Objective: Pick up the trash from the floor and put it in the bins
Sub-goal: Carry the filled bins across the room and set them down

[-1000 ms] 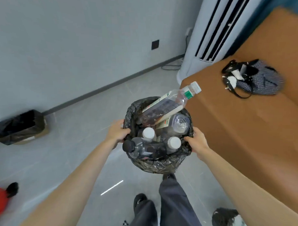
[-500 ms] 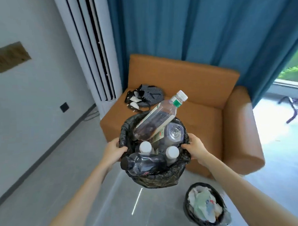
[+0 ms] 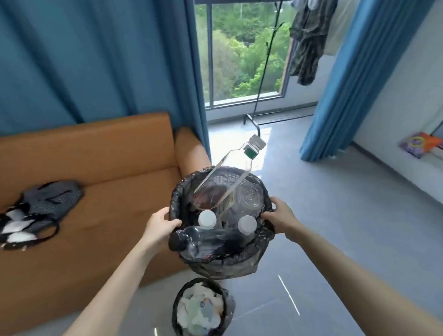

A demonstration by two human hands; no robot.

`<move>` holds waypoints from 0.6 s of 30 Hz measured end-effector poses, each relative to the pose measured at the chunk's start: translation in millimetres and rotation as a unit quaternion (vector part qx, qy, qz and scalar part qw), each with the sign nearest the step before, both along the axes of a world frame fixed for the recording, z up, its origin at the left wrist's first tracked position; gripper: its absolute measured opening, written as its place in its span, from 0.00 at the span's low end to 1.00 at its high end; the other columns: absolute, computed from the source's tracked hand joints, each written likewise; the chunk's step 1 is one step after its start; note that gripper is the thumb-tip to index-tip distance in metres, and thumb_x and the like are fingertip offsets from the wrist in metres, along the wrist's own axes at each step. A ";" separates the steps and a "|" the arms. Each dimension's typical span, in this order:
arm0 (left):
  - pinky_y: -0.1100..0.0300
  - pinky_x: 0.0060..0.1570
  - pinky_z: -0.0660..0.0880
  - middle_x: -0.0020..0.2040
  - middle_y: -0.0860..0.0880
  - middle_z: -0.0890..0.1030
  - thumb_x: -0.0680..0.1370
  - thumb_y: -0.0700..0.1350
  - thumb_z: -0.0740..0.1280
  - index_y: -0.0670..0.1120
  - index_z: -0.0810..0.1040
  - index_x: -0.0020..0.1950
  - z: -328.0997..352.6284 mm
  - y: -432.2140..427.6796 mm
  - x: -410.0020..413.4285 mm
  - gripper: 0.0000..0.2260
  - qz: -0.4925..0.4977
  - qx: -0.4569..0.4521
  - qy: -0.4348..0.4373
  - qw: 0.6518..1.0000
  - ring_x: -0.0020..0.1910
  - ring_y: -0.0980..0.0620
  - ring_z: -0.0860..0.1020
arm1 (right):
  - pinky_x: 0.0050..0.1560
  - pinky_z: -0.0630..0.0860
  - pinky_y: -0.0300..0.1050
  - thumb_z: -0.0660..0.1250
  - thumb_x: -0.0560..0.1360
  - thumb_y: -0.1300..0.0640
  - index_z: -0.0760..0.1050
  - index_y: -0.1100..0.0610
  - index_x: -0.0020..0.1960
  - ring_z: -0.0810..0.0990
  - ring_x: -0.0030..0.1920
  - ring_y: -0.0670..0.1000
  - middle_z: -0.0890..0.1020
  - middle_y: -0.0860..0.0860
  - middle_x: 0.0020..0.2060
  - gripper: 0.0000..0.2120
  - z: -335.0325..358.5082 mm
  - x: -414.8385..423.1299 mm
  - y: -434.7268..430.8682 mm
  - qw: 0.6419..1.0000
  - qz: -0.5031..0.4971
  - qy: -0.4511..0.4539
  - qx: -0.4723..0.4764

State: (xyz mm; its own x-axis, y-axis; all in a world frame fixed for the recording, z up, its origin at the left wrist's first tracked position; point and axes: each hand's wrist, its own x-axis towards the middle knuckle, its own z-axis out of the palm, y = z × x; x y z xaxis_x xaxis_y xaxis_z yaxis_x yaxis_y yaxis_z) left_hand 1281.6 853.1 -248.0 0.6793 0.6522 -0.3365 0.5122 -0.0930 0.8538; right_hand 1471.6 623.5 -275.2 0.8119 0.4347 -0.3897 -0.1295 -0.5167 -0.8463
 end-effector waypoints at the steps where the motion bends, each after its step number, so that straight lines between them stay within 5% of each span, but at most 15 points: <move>1: 0.59 0.38 0.76 0.39 0.46 0.81 0.72 0.30 0.65 0.46 0.78 0.45 2.4 -11.8 27.6 0.11 -0.025 -0.008 -0.004 1.000 0.38 0.46 0.78 | 0.32 0.78 0.45 0.61 0.73 0.65 0.69 0.53 0.61 0.79 0.43 0.56 0.79 0.57 0.47 0.18 0.2 16.8 -20.1 1.000 -0.025 -0.001 0.003; 4: 0.55 0.44 0.76 0.43 0.45 0.81 0.72 0.30 0.66 0.43 0.78 0.48 1.2 -45.1 113.2 0.10 -0.089 -0.004 -0.018 0.996 0.44 0.48 0.77 | 0.31 0.78 0.45 0.61 0.72 0.64 0.70 0.53 0.60 0.79 0.43 0.57 0.80 0.59 0.48 0.18 2.3 65.3 -75.3 0.995 -0.098 0.000 0.005; 8: 0.68 0.32 0.76 0.47 0.44 0.80 0.75 0.32 0.64 0.46 0.73 0.55 0.4 -93.5 228.5 0.13 -0.170 -0.032 -0.011 0.985 0.39 0.49 0.79 | 0.27 0.75 0.42 0.63 0.72 0.63 0.70 0.53 0.60 0.80 0.43 0.58 0.80 0.60 0.49 0.17 -0.3 129.7 -140.9 0.982 -0.190 0.001 0.009; 12: 0.49 0.48 0.79 0.48 0.41 0.82 0.73 0.35 0.67 0.43 0.76 0.58 -12.6 -133.8 341.5 0.14 -0.246 -0.033 0.004 0.969 0.44 0.43 0.82 | 0.26 0.74 0.40 0.64 0.71 0.62 0.70 0.52 0.61 0.81 0.47 0.60 0.80 0.59 0.51 0.19 -8.3 203.5 -195.6 0.964 -0.266 0.000 0.003; 18: 0.68 0.28 0.75 0.39 0.46 0.81 0.73 0.33 0.66 0.43 0.76 0.58 -23.2 -201.4 520.7 0.14 -0.320 -0.059 0.009 0.946 0.34 0.52 0.78 | 0.28 0.75 0.42 0.64 0.71 0.64 0.70 0.51 0.58 0.80 0.43 0.58 0.80 0.59 0.48 0.17 -14.2 327.5 -264.5 0.935 -0.354 -0.004 -0.007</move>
